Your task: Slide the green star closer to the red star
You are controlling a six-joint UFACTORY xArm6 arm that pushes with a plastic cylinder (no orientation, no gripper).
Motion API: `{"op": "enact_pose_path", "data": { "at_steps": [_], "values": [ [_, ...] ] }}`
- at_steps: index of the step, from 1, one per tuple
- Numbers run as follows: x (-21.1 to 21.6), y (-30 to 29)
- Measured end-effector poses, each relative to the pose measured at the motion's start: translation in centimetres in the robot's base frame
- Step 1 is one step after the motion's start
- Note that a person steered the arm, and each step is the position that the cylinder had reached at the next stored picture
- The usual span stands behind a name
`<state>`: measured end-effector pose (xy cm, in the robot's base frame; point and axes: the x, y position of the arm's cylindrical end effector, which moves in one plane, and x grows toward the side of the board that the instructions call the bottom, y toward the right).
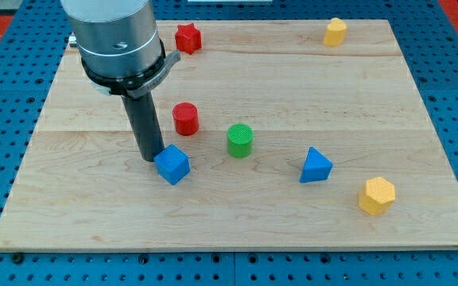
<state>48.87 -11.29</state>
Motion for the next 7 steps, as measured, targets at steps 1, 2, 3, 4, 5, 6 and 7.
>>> {"op": "enact_pose_path", "data": {
  "at_steps": [1,2,3,4,5,6,7],
  "values": [
    [2.1,-1.3],
    [4.1,1.4],
    [4.6,-0.4],
    [0.8,-5.1],
    [-6.5,-10.1],
    [-13.4,-14.5],
    [-18.0,-17.5]
  ]
}}
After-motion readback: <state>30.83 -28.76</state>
